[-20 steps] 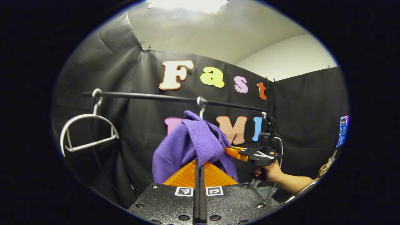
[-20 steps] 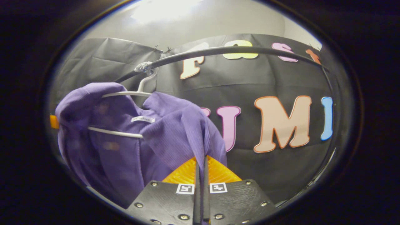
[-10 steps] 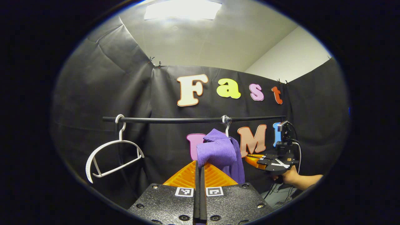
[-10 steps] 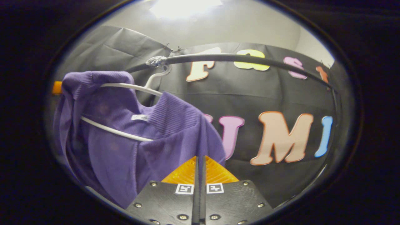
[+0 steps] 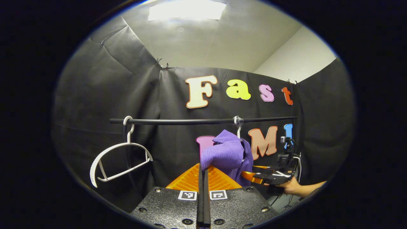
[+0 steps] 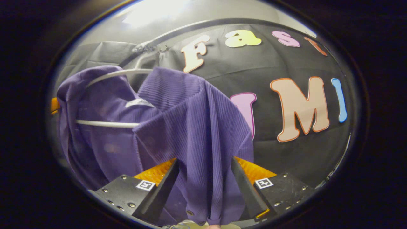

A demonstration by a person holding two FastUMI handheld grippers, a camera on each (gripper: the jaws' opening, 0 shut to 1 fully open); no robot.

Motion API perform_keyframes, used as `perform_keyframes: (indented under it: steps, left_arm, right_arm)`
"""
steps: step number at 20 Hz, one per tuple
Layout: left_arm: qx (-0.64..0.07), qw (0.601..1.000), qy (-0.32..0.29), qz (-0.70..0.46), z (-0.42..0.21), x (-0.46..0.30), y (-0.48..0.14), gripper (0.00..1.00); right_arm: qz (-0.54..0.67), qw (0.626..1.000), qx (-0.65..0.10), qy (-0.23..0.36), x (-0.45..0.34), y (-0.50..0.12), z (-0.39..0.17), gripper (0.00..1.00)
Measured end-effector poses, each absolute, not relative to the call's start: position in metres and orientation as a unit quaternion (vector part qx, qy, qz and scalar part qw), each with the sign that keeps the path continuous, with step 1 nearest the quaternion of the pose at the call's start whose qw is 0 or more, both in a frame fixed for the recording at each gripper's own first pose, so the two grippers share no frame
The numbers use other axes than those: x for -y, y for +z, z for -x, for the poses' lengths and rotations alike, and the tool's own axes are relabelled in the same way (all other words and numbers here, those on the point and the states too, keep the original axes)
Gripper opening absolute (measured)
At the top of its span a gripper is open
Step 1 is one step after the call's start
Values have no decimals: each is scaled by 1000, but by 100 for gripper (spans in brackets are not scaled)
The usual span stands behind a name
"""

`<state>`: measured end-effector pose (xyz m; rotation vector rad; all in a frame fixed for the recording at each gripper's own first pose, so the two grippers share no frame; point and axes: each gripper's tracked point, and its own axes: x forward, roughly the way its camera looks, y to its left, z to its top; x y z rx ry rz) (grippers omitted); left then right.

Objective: Grasp the clothes on the hanger with both hands and then place them into the laundry hamper below.

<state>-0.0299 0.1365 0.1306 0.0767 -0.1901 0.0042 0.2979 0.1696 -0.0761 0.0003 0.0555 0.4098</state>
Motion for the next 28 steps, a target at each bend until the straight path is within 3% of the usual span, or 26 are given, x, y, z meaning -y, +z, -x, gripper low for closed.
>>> perform_keyframes:
  steps: [2,4,5,9,10,11,17,25,26,28]
  left_arm:
    - [97,994,7,-41,32,-139,135,0]
    - [103,993,18,-49,34,-148,141,0]
    - [102,993,24,-51,33,-155,141,0]
    - [98,993,40,-58,23,-170,140,0]
    - [97,993,43,-60,20,-171,141,0]
    - [99,992,45,-61,18,-174,143,2]
    - [137,985,80,-72,2,-196,170,0]
    - [156,981,100,-64,-31,-219,172,0]
    - [157,980,105,-65,-32,-223,171,0]
    - [157,978,117,-69,-36,-231,163,0]
  right_arm:
    - [-12,973,-39,226,-183,-76,-303,95]
    - [6,986,-3,168,-160,-63,-312,35]
    - [16,983,19,181,-150,-48,-301,5]
    - [44,983,62,169,-133,-22,-306,5]
    - [38,985,61,158,-125,-20,-308,0]
    - [31,987,66,142,-113,-13,-311,5]
    - [59,989,110,76,-80,33,-340,5]
    - [6,995,76,72,-74,25,-399,5]
    - [-7,995,67,77,-73,19,-406,0]
    - [-29,993,52,103,-80,7,-413,5]
